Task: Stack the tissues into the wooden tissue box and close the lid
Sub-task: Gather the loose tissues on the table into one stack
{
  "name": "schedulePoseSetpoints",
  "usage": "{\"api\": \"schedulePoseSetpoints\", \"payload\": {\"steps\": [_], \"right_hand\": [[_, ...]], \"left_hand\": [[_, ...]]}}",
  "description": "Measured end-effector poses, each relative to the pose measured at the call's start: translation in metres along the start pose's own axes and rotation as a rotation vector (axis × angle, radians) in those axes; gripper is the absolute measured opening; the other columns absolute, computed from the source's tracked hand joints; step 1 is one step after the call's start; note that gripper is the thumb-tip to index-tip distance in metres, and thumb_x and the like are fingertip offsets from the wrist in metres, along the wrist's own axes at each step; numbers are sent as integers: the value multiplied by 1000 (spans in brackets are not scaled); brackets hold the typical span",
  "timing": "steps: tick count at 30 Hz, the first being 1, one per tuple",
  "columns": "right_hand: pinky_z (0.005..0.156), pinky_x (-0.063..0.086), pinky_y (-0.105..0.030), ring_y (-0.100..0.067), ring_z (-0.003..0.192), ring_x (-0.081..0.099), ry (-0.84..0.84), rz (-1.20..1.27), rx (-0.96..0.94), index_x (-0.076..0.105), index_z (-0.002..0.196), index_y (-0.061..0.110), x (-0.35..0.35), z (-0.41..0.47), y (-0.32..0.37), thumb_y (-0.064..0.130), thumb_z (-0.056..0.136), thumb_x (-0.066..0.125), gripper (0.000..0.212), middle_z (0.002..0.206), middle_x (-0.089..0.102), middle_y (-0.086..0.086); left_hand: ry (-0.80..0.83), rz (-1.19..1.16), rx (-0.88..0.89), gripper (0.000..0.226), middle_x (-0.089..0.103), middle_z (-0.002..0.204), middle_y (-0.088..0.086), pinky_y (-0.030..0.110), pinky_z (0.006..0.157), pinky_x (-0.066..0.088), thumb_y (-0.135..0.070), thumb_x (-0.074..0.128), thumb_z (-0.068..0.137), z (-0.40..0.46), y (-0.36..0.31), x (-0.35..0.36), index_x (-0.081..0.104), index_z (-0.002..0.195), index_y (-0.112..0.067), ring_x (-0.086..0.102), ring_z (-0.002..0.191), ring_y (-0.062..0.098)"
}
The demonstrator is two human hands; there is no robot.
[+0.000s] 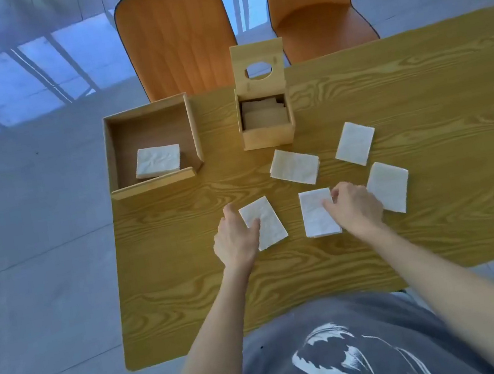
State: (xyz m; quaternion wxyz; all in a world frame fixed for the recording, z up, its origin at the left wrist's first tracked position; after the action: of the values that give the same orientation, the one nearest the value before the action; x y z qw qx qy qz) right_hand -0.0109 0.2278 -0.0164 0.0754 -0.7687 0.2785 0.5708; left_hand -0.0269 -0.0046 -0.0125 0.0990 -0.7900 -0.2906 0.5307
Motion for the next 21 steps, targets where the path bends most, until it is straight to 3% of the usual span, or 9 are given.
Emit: {"api": "schedulePoseSetpoints", "payload": {"steps": [6, 12, 18, 21], "right_hand": [[75, 48, -38, -32, 102, 63, 15, -7, 108, 59, 118, 8, 9, -4, -8, 53, 90, 58, 53, 115, 64, -12], [76, 51, -38, -29, 97, 62, 63, 97, 155, 68, 103, 15, 13, 0, -8, 48, 85, 65, 37, 113, 62, -9], [65, 47, -32, -21, 84, 58, 61, 217, 124, 68, 100, 17, 16, 1, -6, 39, 84, 69, 28, 100, 69, -4], [67, 47, -30, -18, 86, 59, 51, 353, 51, 68, 105, 13, 18, 1, -8, 32, 85, 70, 28, 99, 71, -1]], "left_hand": [[-76, -111, -133, 73, 63, 123, 8, 39, 76, 43, -40, 70, 87, -7, -3, 15, 34, 147, -18, 64, 108, 34], [-49, -158, -262, 78, 67, 124, 6, 46, 90, 50, -35, 75, 85, -2, 2, 23, 34, 149, -15, 63, 114, 33], [-35, -270, -326, 50, 69, 114, -1, 37, 81, 48, -28, 76, 83, -1, 7, 26, 54, 127, -18, 65, 107, 24], [-24, -292, -312, 40, 67, 116, 0, 38, 81, 52, -29, 76, 83, -1, 8, 27, 61, 119, -20, 65, 104, 23]]}}
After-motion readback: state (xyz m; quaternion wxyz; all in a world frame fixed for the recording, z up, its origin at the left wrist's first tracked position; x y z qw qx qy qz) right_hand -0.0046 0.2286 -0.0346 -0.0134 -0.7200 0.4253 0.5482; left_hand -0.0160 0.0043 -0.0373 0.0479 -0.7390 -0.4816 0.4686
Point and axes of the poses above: each hand's wrist, its own z-axis towards the middle knuckle, its own x-axis out of the palm, y = z × x, the point moved 3 cm from there along z, towards the middle knuckle
